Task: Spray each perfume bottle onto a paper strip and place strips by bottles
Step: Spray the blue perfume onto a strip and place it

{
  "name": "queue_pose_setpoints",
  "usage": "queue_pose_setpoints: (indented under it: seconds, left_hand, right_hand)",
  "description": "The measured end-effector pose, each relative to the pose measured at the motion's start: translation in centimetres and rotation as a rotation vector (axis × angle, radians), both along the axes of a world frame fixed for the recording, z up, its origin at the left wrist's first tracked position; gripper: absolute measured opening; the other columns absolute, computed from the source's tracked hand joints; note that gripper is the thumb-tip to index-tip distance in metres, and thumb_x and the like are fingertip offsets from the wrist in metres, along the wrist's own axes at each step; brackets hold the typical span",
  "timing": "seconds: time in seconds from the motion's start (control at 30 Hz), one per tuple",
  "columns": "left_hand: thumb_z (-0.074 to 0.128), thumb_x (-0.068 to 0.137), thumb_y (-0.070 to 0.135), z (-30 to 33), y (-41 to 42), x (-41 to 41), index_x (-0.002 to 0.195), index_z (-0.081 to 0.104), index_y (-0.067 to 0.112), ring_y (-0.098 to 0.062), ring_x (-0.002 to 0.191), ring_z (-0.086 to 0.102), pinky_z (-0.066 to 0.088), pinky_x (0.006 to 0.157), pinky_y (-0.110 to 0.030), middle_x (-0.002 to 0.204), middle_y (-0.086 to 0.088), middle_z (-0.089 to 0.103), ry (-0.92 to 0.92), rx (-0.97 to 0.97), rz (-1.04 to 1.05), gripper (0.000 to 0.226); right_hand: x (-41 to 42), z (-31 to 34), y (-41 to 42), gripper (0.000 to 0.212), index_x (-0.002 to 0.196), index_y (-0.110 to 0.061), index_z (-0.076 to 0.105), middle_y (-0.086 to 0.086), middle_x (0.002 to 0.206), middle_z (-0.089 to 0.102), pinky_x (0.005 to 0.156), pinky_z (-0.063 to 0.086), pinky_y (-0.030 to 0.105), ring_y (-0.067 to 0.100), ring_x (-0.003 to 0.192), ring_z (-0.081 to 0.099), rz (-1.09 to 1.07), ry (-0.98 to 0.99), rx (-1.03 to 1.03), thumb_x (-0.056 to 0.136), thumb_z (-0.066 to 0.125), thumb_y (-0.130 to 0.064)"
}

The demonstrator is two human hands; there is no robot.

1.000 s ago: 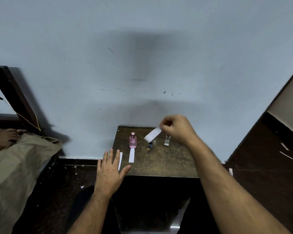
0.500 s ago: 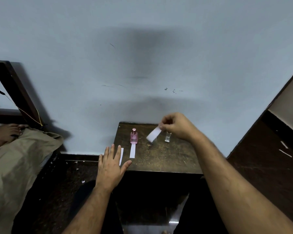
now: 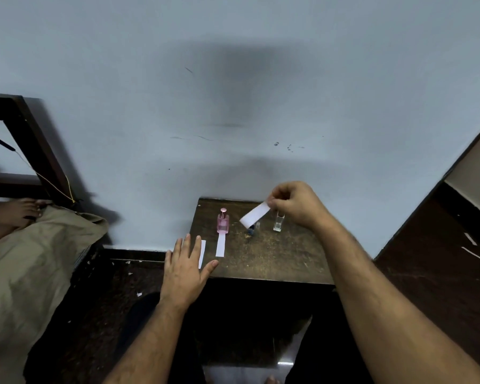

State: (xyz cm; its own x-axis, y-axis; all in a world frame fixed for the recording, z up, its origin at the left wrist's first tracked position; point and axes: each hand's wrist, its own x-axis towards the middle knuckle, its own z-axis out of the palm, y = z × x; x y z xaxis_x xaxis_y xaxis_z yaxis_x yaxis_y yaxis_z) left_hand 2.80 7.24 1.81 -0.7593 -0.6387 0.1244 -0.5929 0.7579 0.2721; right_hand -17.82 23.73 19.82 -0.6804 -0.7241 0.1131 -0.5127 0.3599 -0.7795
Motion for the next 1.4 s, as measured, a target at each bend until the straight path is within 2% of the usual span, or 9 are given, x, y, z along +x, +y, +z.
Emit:
queue_pose_setpoints:
  seconds: [0.1,0.23,0.27,0.37,0.4,0.6,0.83,1.13,1.4]
  left_hand:
    - [-0.018,0.073,0.083,0.0,0.0,0.0,0.155,0.017,0.022,-0.025,0.151,0.008,0.013,0.120,-0.047,0.163,-0.007,0.016,-0.003,-0.009,0.004,0.109]
    - [-0.017,0.074,0.084,0.0,0.0,-0.1,0.155,0.019,0.021,-0.025,0.151,0.009,0.014,0.120,-0.047,0.162,-0.007,0.018,0.012,0.006,0.006,0.109]
    - [-0.017,0.073,0.084,0.0,0.1,0.0,0.155,0.019,0.021,-0.025,0.151,0.009,0.014,0.120,-0.047,0.162,-0.007,0.017,0.016,0.006,0.005,0.109]
    - [-0.018,0.073,0.084,0.0,0.1,0.1,0.156,0.016,0.022,-0.024,0.151,0.007,0.012,0.120,-0.046,0.163,-0.006,0.015,0.017,0.003,0.002,0.109]
    - [-0.017,0.073,0.084,0.0,0.1,0.2,0.156,0.016,0.022,-0.024,0.151,0.007,0.012,0.120,-0.046,0.163,-0.006,0.016,0.015,0.004,0.001,0.109]
    - [0.009,0.085,0.079,0.2,-0.1,0.1,0.149,0.038,0.016,-0.027,0.144,0.030,0.025,0.116,-0.047,0.153,-0.009,0.039,0.118,0.035,0.030,0.094]
    - [0.060,0.092,0.042,0.4,-0.5,0.1,0.125,0.061,0.014,-0.026,0.113,0.058,0.046,0.098,-0.046,0.117,-0.004,0.066,0.346,0.102,0.093,0.043]
    - [0.062,0.092,0.032,6.5,0.9,-1.9,0.100,0.076,0.020,-0.011,0.091,0.065,0.045,0.078,-0.024,0.098,0.006,0.074,0.550,0.457,0.135,0.020]
    - [0.060,0.096,0.022,14.1,2.2,-5.8,0.092,0.074,0.006,-0.019,0.074,0.069,0.055,0.075,-0.030,0.085,-0.007,0.075,0.618,0.903,-0.132,0.021]
  right_hand:
    - [0.9,2.0,0.5,0.015,0.077,-0.009,0.068,-0.003,0.058,0.064,0.045,0.035,0.019,0.006,0.043,0.045,0.236,-0.424,-0.206,0.085,0.066,0.003]
    - [1.3,3.6,0.9,0.018,0.069,-0.016,0.071,0.000,0.056,0.060,0.048,0.030,0.020,0.006,0.039,0.034,0.443,-0.825,-0.358,0.078,0.063,-0.002]
    - [1.2,3.1,0.6,0.018,0.070,-0.015,0.070,0.000,0.056,0.060,0.049,0.031,0.021,0.007,0.040,0.037,0.368,-0.746,-0.301,0.079,0.063,-0.001]
    - [-0.2,-0.1,-0.5,0.007,0.077,-0.018,0.073,-0.003,0.069,0.068,0.060,0.048,0.028,0.013,0.062,0.061,-0.086,0.181,0.220,0.082,0.069,-0.014]
    - [-0.5,-1.0,-0.5,0.007,0.076,-0.021,0.073,-0.005,0.072,0.070,0.065,0.052,0.031,0.014,0.070,0.064,-0.164,0.260,0.254,0.081,0.069,-0.017]
    - [-1.1,-1.2,0.5,0.012,0.073,-0.014,0.069,0.000,0.064,0.068,0.051,0.043,0.021,0.008,0.053,0.057,-0.063,-0.235,-0.065,0.083,0.072,-0.007]
    - [-1.5,-1.5,1.9,0.010,0.081,-0.010,0.070,0.003,0.064,0.064,0.049,0.038,0.022,0.008,0.044,0.040,-0.003,-0.720,-0.167,0.086,0.065,-0.004]
    - [-1.2,-1.4,1.9,0.002,0.086,-0.008,0.070,0.002,0.065,0.065,0.048,0.042,0.023,0.007,0.045,0.043,0.053,-0.669,-0.082,0.085,0.070,-0.007]
    - [-0.6,-0.1,1.7,0.011,0.095,0.000,0.068,0.001,0.061,0.065,0.045,0.038,0.021,0.006,0.043,0.042,0.130,-0.549,0.024,0.085,0.068,-0.004]
